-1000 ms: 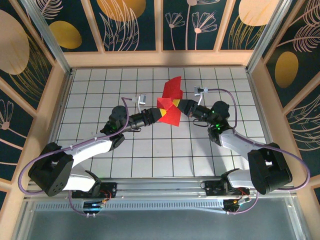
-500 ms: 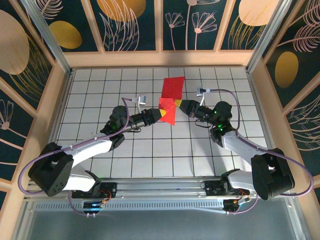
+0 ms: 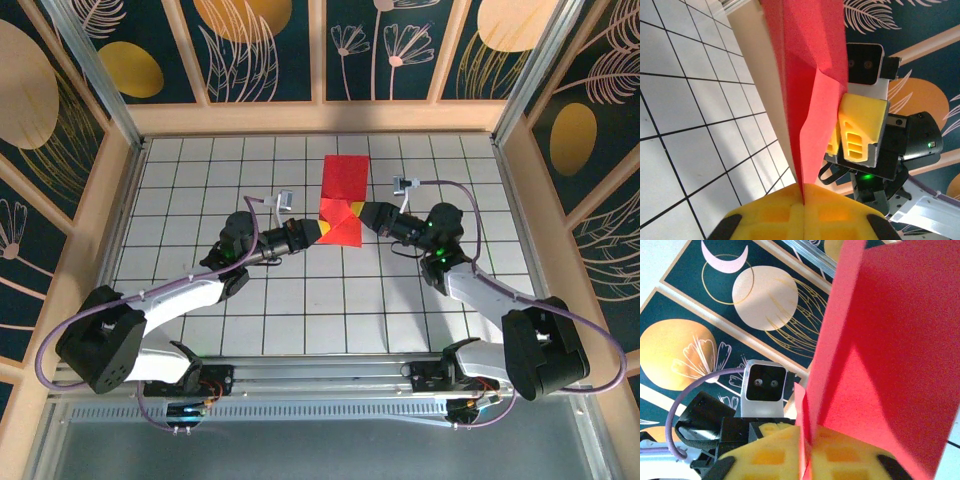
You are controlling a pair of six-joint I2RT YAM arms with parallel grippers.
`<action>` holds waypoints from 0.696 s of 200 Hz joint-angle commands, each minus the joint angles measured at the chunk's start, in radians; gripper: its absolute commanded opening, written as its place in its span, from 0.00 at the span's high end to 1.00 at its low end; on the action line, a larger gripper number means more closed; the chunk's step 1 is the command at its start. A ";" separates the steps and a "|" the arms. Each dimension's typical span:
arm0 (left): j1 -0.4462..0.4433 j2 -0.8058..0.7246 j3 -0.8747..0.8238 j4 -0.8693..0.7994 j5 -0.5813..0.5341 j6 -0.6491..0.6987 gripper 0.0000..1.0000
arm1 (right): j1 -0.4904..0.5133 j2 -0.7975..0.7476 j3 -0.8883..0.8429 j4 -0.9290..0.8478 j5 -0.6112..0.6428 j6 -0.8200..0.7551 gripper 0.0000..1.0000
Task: Fold a paper plane with a square sheet of paper (fold left side to right side)
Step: Turn over the paper at the center of the table.
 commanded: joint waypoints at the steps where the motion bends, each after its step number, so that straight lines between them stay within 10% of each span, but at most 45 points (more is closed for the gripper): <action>1: -0.003 -0.022 0.030 -0.020 -0.008 0.030 0.97 | -0.015 -0.050 -0.009 -0.055 0.013 -0.058 0.77; 66: -0.007 -0.019 0.220 -0.704 -0.188 0.361 1.00 | -0.037 -0.190 0.141 -0.874 0.460 -0.478 0.52; 139: -0.181 0.255 0.738 -1.590 -0.975 0.576 1.00 | -0.061 -0.233 0.151 -1.179 0.935 -0.614 0.27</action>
